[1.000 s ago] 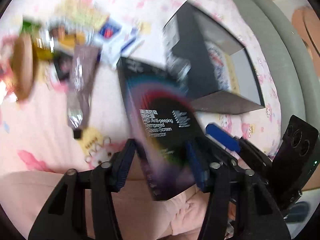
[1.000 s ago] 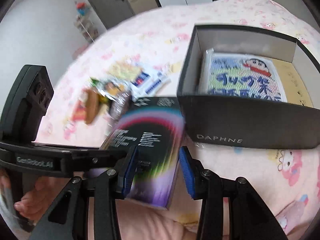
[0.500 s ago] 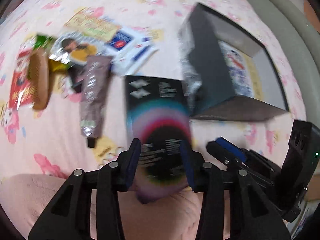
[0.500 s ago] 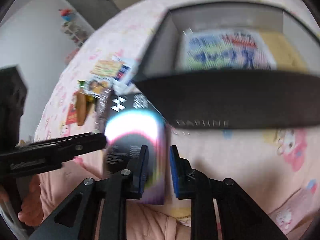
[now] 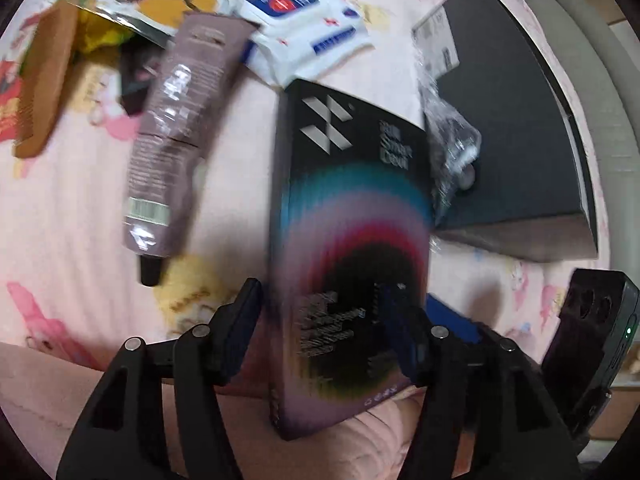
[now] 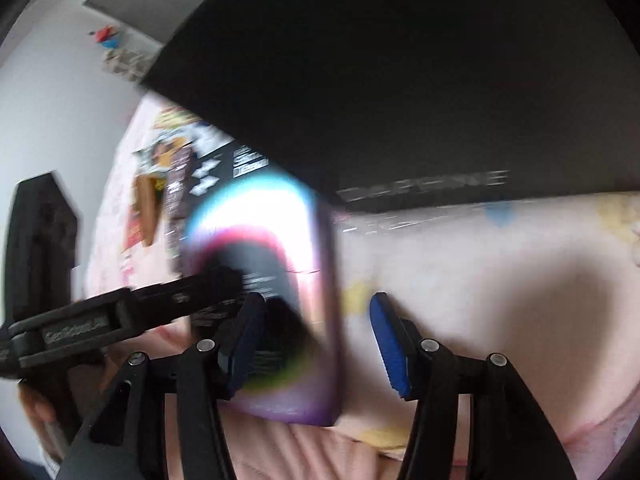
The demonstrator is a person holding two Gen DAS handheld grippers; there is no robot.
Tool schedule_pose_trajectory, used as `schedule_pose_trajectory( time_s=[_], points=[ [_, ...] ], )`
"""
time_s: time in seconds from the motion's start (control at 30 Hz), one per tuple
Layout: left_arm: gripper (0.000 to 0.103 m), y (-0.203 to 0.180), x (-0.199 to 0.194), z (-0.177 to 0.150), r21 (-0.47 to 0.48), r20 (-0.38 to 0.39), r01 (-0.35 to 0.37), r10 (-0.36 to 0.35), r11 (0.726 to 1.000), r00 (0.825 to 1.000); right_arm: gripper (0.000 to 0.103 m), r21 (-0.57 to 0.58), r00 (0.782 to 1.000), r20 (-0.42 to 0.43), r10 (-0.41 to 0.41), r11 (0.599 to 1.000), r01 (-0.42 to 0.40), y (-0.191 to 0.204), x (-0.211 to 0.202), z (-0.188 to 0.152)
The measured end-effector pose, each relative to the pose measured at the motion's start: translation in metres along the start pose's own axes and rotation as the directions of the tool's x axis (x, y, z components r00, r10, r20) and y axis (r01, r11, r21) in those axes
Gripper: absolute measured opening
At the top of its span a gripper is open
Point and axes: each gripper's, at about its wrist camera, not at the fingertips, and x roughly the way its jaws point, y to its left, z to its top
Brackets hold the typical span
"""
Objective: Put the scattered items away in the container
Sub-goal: 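Grasp the Smart Devil box with the right gripper and lift it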
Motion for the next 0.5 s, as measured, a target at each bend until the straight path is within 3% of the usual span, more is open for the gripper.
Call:
schedule_pose_trajectory(
  time_s=[0.1,0.4,0.5],
  points=[
    [0.054,-0.004,-0.008,-0.005,0.033,0.039,-0.017,0.016,0.999,0.999,0.044,-0.095,0.997,0.031,-0.071,0.993,0.073,0.016,0.005,-0.006],
    [0.048,-0.002,-0.049,-0.024,0.066,0.160,0.068,-0.077,0.996,0.984,0.042,-0.116,0.994,0.107,0.012,0.993,0.000,0.031,-0.017,-0.003],
    [0.046,-0.006,-0.043,-0.028,0.098,0.153,0.035,-0.050,0.995,0.987,0.041,-0.100,0.994,0.107,0.015,0.995,-0.004,0.030,-0.014,0.000]
  ],
)
